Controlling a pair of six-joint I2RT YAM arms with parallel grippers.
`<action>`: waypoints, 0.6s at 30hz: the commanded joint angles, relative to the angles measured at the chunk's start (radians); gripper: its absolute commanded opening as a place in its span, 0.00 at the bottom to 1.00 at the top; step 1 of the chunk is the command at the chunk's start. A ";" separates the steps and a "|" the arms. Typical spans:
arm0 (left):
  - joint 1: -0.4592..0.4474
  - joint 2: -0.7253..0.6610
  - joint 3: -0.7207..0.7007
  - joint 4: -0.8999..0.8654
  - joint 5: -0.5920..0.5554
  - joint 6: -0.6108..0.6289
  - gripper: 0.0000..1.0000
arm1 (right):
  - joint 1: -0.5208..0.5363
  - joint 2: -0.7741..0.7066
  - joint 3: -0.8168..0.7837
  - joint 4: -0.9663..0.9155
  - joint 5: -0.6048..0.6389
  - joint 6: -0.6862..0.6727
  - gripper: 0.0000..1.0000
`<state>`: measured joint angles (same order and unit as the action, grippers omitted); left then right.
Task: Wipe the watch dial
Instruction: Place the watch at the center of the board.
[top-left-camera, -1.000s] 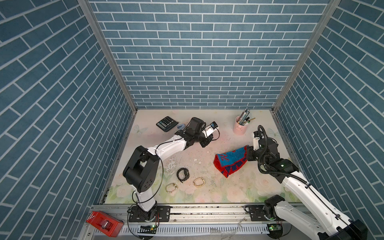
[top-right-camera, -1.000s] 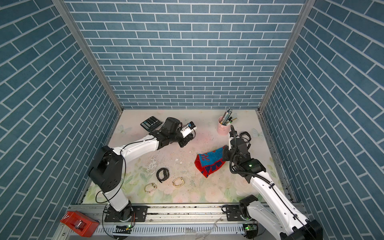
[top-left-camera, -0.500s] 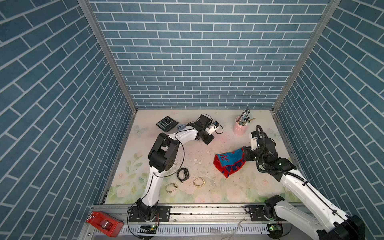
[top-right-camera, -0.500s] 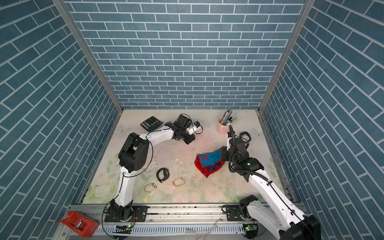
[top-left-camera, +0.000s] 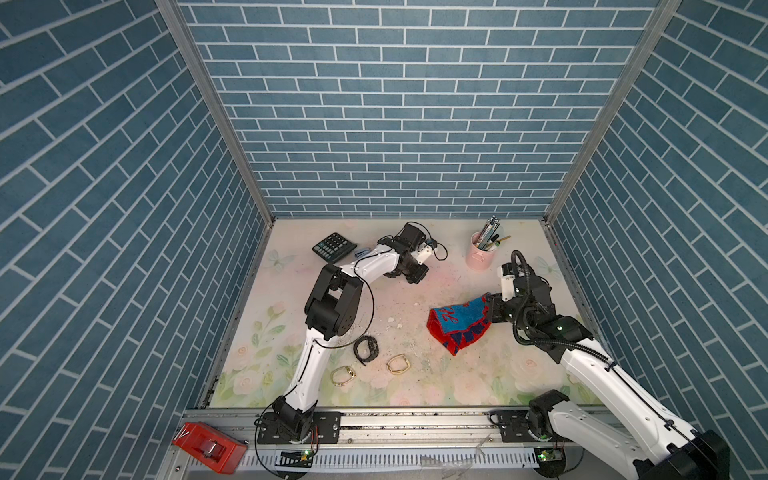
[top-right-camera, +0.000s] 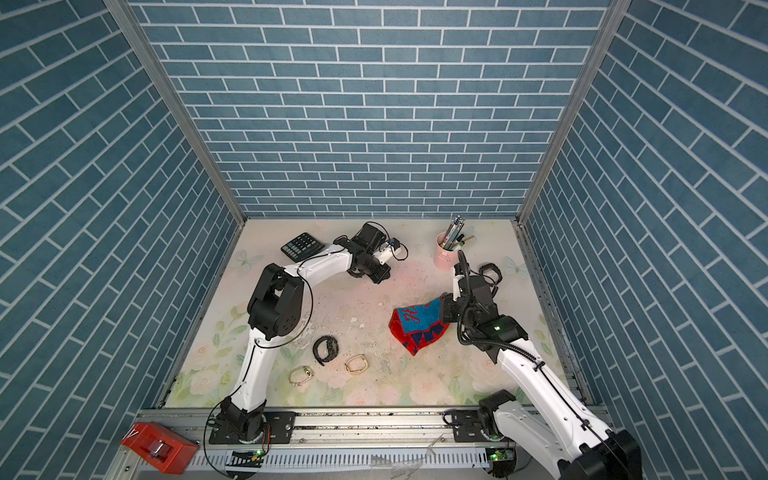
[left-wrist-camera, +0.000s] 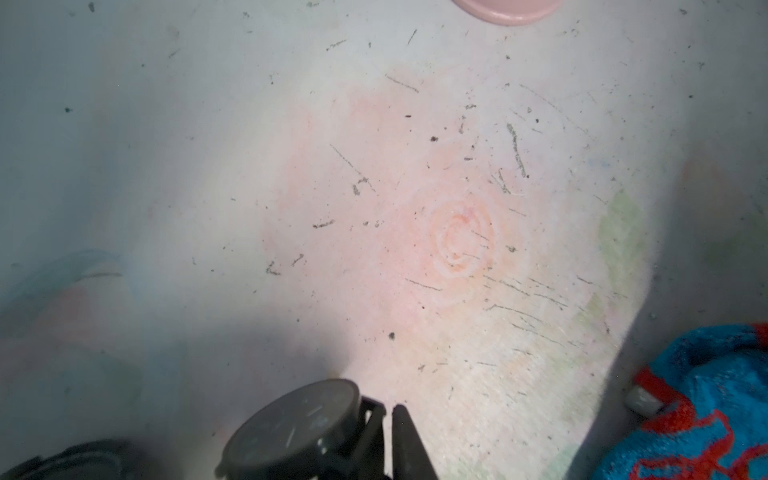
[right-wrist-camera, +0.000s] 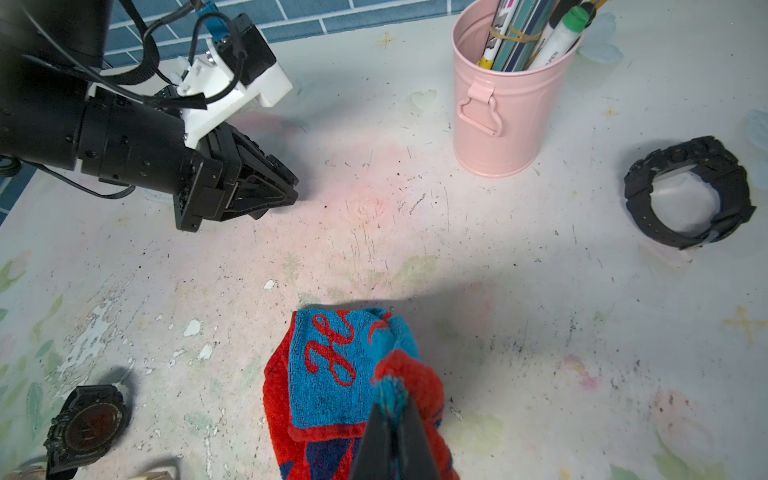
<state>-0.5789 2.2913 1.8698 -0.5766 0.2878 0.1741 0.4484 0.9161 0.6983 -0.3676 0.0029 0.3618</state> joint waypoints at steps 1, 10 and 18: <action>0.012 0.024 0.066 -0.077 -0.045 -0.046 0.21 | -0.004 -0.006 0.032 -0.014 0.000 0.002 0.00; 0.012 0.060 0.107 -0.110 -0.057 -0.058 0.21 | -0.004 -0.025 0.039 -0.030 0.006 -0.013 0.00; 0.013 0.064 0.124 -0.141 -0.075 -0.112 0.25 | -0.004 -0.042 0.041 -0.051 0.023 -0.031 0.00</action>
<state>-0.5716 2.3425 1.9671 -0.6891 0.2222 0.0910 0.4484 0.8963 0.7074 -0.3965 0.0078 0.3576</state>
